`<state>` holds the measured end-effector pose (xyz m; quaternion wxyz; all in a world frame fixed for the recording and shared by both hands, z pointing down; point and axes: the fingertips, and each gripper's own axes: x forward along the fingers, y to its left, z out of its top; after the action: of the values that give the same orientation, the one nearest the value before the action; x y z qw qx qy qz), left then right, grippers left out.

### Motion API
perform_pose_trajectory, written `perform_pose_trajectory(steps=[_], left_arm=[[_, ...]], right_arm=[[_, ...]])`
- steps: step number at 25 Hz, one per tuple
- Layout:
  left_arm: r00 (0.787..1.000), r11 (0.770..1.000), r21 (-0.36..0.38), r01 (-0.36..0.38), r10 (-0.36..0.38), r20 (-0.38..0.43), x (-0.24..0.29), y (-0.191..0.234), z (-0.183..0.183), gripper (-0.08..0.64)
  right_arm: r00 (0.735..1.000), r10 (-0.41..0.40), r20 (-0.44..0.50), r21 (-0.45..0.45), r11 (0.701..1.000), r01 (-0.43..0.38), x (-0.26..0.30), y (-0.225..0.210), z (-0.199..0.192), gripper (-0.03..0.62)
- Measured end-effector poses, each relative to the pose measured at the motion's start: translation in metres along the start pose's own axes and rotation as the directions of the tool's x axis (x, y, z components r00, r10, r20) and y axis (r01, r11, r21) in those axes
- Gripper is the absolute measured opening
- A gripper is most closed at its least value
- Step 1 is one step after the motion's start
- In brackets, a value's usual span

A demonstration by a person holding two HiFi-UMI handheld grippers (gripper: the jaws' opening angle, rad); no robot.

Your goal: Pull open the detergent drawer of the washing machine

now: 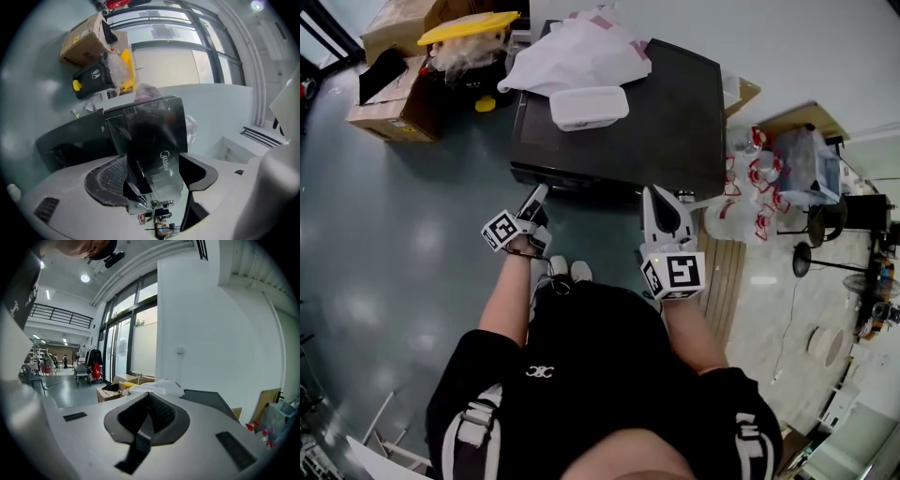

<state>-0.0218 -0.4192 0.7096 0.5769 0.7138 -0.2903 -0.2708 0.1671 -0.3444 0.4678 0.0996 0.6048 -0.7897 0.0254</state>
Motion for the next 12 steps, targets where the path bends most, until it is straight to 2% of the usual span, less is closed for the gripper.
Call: perform_pose_trajectory(steps=[2,5,7,12], left_arm=[[1.0,1.0,0.001,0.004,-0.004,0.027,0.001,0.004,0.009,0.345],[0.991,0.992,-0.059,0.114,-0.11,0.072,0.013,-0.009,0.013,0.331],[0.989,0.986,-0.091,0.138,-0.131,0.072,0.015,-0.008,0.012,0.33],[0.98,0.977,-0.091,0.192,-0.186,0.076,0.011,-0.003,0.015,0.327]], right_arm=[[1.0,0.0,-0.009,-0.005,1.0,0.0,0.002,-0.002,-0.002,0.002],[1.0,0.005,-0.016,-0.047,0.999,-0.006,0.002,-0.007,0.001,0.002],[1.0,0.013,-0.014,-0.076,0.997,-0.014,0.001,-0.004,0.003,0.002],[0.999,0.025,-0.024,-0.073,0.997,-0.027,-0.001,0.007,-0.001,0.002]])
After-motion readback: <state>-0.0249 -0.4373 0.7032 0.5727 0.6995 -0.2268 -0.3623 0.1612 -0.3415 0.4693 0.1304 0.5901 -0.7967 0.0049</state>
